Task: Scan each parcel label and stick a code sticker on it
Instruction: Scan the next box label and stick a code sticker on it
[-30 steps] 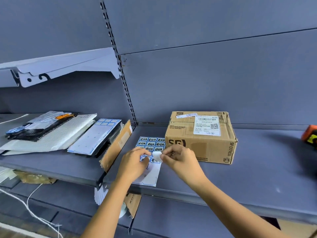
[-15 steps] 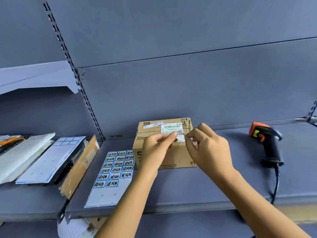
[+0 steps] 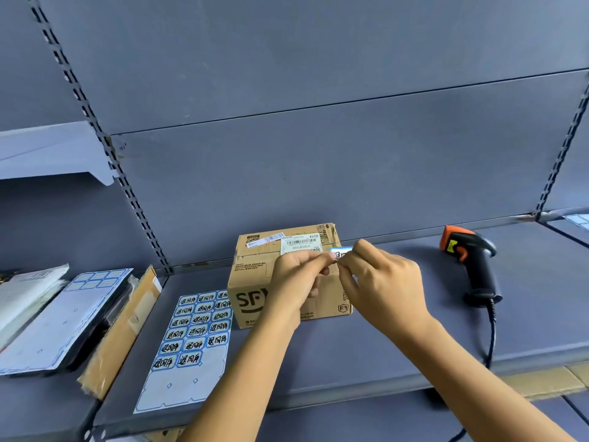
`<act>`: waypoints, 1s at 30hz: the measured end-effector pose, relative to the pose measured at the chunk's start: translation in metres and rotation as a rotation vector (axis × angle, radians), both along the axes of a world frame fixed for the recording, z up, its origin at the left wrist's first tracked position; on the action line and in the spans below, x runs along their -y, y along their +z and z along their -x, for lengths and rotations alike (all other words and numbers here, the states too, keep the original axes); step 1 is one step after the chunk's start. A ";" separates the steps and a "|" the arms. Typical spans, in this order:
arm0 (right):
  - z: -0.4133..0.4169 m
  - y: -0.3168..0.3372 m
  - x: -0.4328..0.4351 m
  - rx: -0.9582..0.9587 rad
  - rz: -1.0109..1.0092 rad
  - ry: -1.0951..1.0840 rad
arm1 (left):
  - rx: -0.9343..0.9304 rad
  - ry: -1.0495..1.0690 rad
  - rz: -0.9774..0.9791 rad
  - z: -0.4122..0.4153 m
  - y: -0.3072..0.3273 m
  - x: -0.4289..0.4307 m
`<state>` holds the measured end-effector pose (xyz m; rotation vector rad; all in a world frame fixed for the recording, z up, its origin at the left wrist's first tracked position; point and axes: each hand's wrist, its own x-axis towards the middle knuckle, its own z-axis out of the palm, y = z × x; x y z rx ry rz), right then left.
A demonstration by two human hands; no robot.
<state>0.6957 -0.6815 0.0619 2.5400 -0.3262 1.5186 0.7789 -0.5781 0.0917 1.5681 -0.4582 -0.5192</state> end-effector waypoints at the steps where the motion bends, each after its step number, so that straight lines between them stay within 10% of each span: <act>1: 0.000 0.000 -0.001 -0.009 -0.006 0.007 | 0.008 0.004 -0.011 -0.001 0.000 0.001; 12: -0.003 0.025 0.024 -0.039 -1.430 0.336 | 0.157 -0.021 -0.080 -0.017 0.005 0.005; 30: -0.031 0.023 0.047 -0.172 -1.382 0.243 | 0.235 0.006 -0.213 -0.033 0.011 0.023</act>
